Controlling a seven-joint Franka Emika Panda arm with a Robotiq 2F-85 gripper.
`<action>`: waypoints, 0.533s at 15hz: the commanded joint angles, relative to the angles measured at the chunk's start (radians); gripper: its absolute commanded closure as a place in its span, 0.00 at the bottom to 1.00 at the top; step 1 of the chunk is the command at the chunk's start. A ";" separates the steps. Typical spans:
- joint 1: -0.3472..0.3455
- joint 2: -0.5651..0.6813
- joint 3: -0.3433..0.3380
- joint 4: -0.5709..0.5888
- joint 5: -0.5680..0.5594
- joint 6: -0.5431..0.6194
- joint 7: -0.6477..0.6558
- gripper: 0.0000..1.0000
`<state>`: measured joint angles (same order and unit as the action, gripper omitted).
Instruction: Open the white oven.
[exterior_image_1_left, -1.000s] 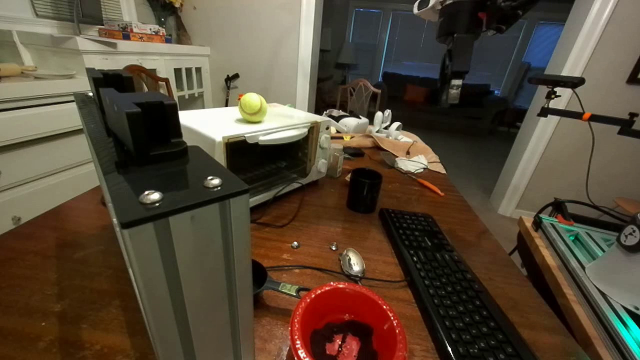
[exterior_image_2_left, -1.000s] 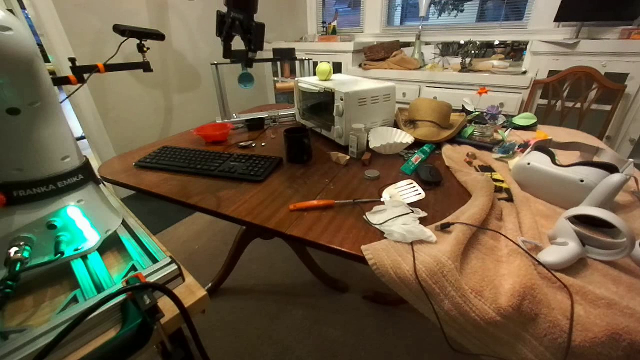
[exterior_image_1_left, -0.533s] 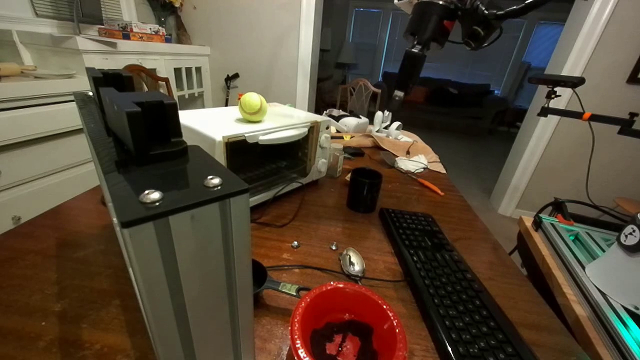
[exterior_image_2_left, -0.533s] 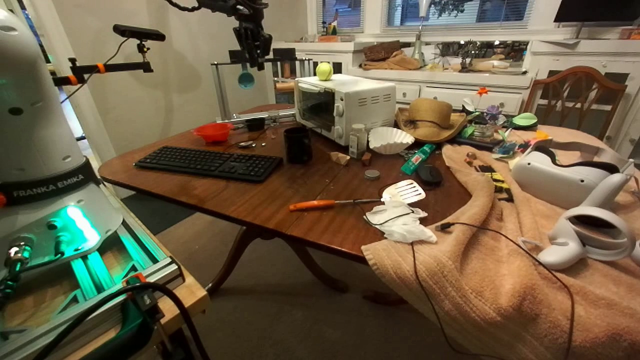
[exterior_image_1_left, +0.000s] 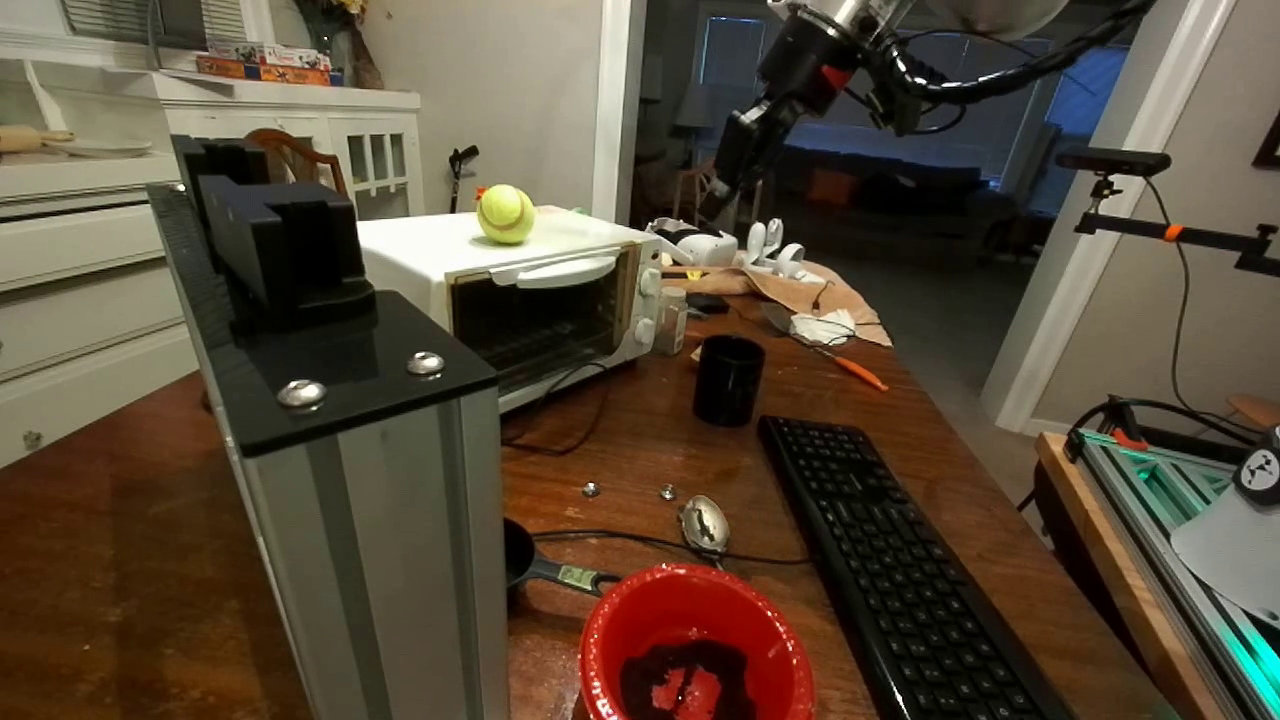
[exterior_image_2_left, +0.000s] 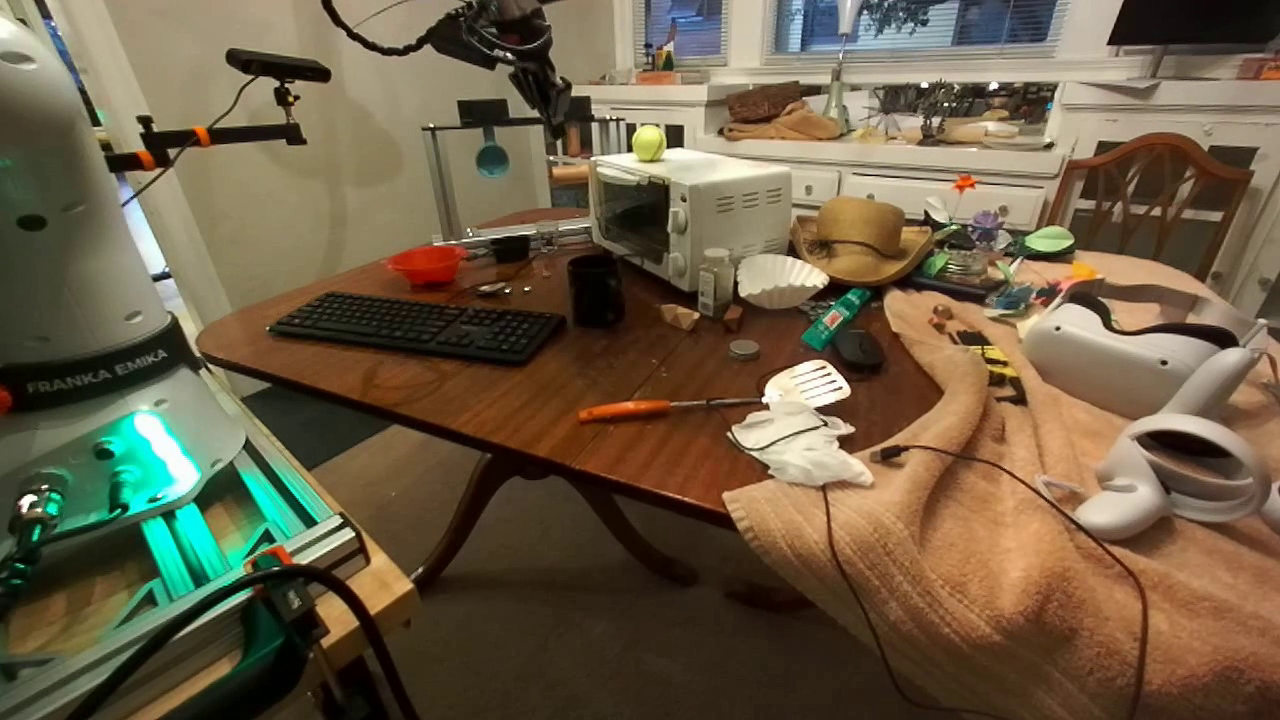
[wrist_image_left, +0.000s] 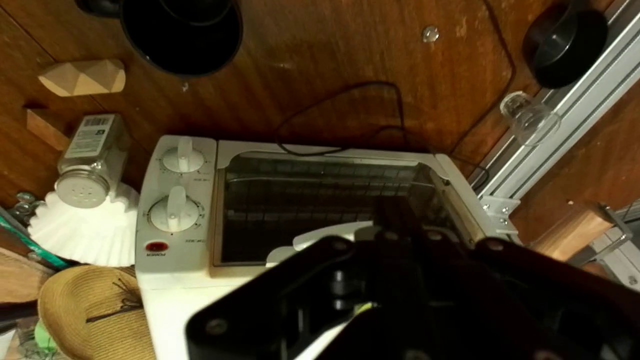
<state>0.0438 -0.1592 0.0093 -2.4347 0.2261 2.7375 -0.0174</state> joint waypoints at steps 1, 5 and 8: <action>-0.014 0.069 0.017 0.004 -0.063 0.140 0.073 1.00; -0.030 0.135 0.019 0.013 -0.156 0.247 0.144 1.00; -0.036 0.176 0.011 0.027 -0.250 0.309 0.207 1.00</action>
<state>0.0222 -0.0336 0.0170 -2.4312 0.0604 2.9863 0.1170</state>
